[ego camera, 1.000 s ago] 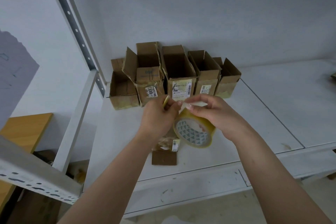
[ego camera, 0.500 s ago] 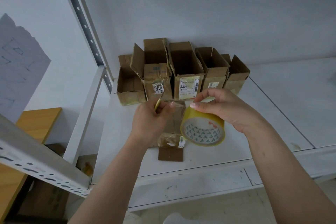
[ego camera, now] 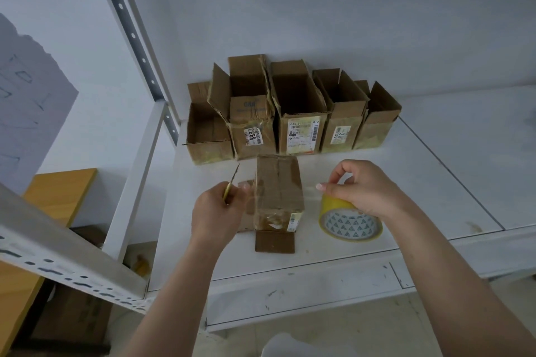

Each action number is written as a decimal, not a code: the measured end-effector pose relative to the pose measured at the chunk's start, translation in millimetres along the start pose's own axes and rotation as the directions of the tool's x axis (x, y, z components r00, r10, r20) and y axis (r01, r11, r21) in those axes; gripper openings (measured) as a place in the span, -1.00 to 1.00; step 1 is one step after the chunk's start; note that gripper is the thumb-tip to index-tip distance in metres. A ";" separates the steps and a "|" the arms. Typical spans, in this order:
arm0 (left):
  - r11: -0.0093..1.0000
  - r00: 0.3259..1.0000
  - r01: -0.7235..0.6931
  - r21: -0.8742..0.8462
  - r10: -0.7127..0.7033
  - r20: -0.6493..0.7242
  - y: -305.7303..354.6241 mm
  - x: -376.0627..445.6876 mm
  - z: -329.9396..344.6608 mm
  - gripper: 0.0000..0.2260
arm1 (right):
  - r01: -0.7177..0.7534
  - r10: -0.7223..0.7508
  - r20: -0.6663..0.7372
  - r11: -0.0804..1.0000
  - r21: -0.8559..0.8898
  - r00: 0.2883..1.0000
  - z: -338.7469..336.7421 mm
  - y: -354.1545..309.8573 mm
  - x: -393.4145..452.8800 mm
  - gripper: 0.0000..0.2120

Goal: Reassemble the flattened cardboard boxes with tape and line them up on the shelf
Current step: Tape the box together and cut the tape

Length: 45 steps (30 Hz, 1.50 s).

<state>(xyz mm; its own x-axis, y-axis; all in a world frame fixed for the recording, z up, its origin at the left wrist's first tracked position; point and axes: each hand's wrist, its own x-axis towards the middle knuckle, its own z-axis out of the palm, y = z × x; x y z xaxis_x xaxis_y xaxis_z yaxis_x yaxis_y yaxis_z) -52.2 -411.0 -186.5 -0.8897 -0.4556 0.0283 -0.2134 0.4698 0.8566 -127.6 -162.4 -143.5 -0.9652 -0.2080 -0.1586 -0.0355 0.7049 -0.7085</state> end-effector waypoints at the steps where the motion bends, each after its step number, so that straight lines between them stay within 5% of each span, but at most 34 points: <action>1: 1.000 1.000 -0.003 0.026 0.003 -0.002 -1.7 0.3 1.9 -0.64 | -0.008 0.008 -0.002 1.000 -0.002 1.000 2.4 2.7 1.1 -0.68; 11: 0.991 0.999 0.035 0.133 -0.033 -0.020 -31.9 3.9 19.1 -0.61 | -0.062 0.062 -0.001 0.996 -0.068 0.998 35.8 22.2 12.2 -0.64; 19: 0.979 0.986 0.169 -0.113 -0.166 0.033 -51.0 -5.7 47.2 -0.61 | -0.075 0.080 0.034 0.991 -0.111 0.996 57.1 28.6 20.9 -0.65; 29: 0.897 0.908 0.415 -0.154 -0.398 0.128 -61.4 -11.2 63.1 -0.61 | -0.075 0.079 0.030 0.991 -0.108 0.996 59.4 32.2 19.6 -0.65; 35: 0.916 0.941 0.340 -0.215 -0.330 0.079 -50.1 -2.5 40.4 -0.66 | -0.071 0.076 0.037 0.991 -0.112 0.996 58.0 31.8 20.0 -0.65; 38: 0.962 0.995 0.048 -0.269 -0.069 -0.072 -18.9 6.8 20.2 -0.77 | -0.074 0.080 0.049 0.990 -0.122 0.996 58.2 32.3 21.3 -0.64; 41: 0.942 0.965 -0.120 -0.314 0.185 0.186 26.0 18.3 20.4 -0.74 | -0.094 0.100 0.072 0.992 -0.083 0.992 56.8 32.3 22.4 -0.64; 45: 0.982 0.724 -0.047 -0.182 0.159 0.671 55.7 27.9 44.5 -0.61 | -0.081 0.085 0.118 0.996 -0.039 0.989 53.7 34.7 23.3 -0.65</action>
<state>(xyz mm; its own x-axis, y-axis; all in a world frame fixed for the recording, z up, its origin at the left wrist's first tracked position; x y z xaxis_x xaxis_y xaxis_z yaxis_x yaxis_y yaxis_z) -106.9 -363.9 -160.8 -0.9489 0.2527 -0.1889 -0.0939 0.3454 0.9338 -137.4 -179.2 -208.7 -0.9274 -0.2258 -0.2983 0.0327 0.7454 -0.6658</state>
